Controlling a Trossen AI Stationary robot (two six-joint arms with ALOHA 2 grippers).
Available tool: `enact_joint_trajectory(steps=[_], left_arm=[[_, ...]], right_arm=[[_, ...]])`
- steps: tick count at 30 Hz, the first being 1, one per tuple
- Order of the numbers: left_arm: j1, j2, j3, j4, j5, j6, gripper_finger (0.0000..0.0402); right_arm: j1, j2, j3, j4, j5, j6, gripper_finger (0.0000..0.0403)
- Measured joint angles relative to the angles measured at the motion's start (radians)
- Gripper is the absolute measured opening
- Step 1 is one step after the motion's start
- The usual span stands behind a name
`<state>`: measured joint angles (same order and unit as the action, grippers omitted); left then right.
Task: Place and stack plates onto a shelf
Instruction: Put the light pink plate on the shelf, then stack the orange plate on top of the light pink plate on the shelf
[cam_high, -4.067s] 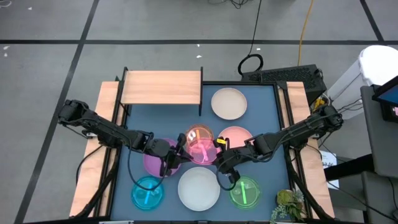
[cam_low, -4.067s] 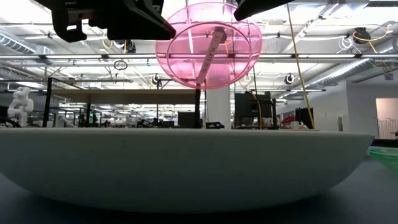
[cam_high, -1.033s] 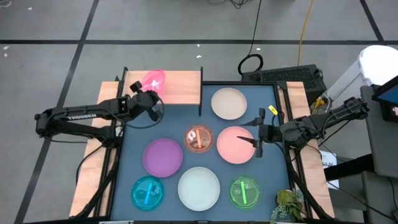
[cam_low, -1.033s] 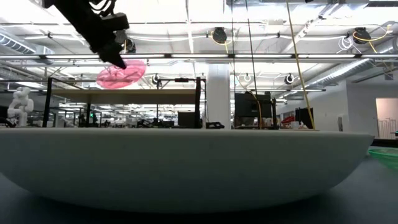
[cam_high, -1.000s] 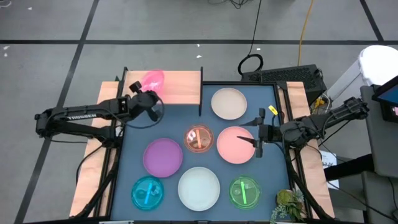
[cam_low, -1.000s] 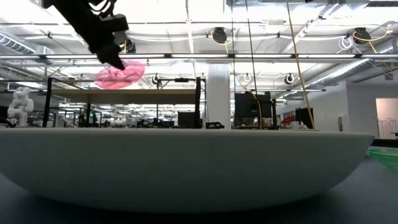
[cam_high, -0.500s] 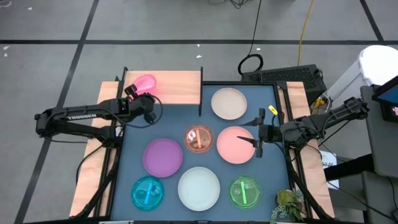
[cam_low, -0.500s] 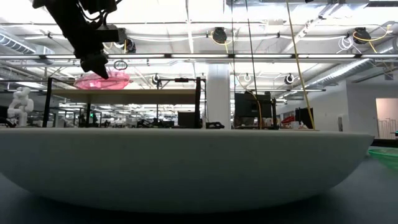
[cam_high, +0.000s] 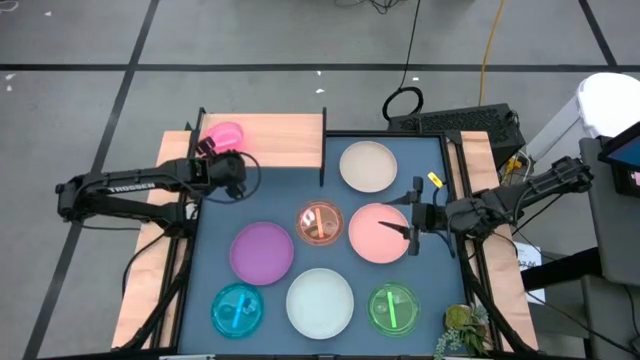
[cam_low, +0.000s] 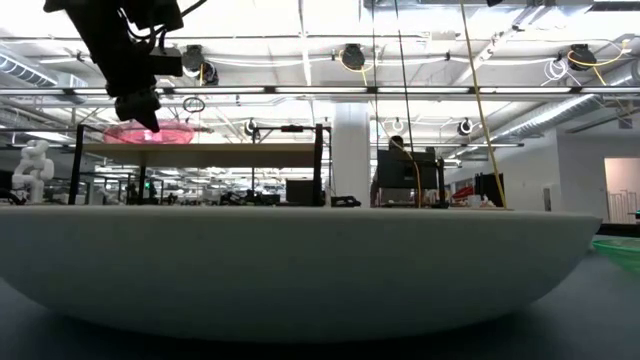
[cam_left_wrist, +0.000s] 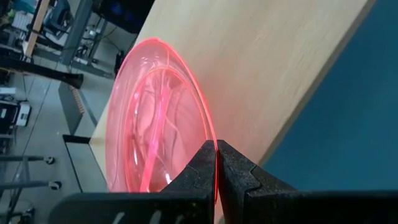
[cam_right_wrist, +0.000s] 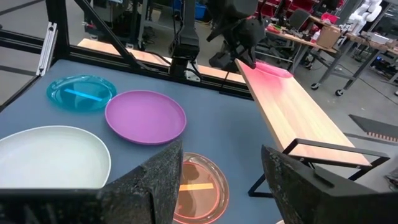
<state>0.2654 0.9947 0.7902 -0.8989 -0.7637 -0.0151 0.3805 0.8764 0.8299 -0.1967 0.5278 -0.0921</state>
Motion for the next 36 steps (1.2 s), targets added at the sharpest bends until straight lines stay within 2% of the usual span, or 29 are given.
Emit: enact_joint_trajectory(steps=[8, 18, 27, 36], left_arm=[[0.046, 0.000, 0.000, 0.015, 0.001, 0.005, 0.0008], [0.074, 0.000, 0.000, 0.035, 0.064, 0.002, 0.0009], [0.100, 0.000, 0.000, 0.037, 0.065, -0.011, 0.0069], [0.098, 0.000, 0.000, 0.110, 0.081, -0.048, 0.0079]], right_arm=[[0.000, 0.000, 0.000, 0.000, 0.000, 0.000, 0.0199], [0.000, 0.000, 0.000, 0.000, 0.000, 0.000, 0.0199], [0.000, 0.000, 0.000, 0.000, 0.000, 0.000, 0.0199], [0.000, 0.000, 0.000, 0.000, 0.000, 0.001, 0.0199]])
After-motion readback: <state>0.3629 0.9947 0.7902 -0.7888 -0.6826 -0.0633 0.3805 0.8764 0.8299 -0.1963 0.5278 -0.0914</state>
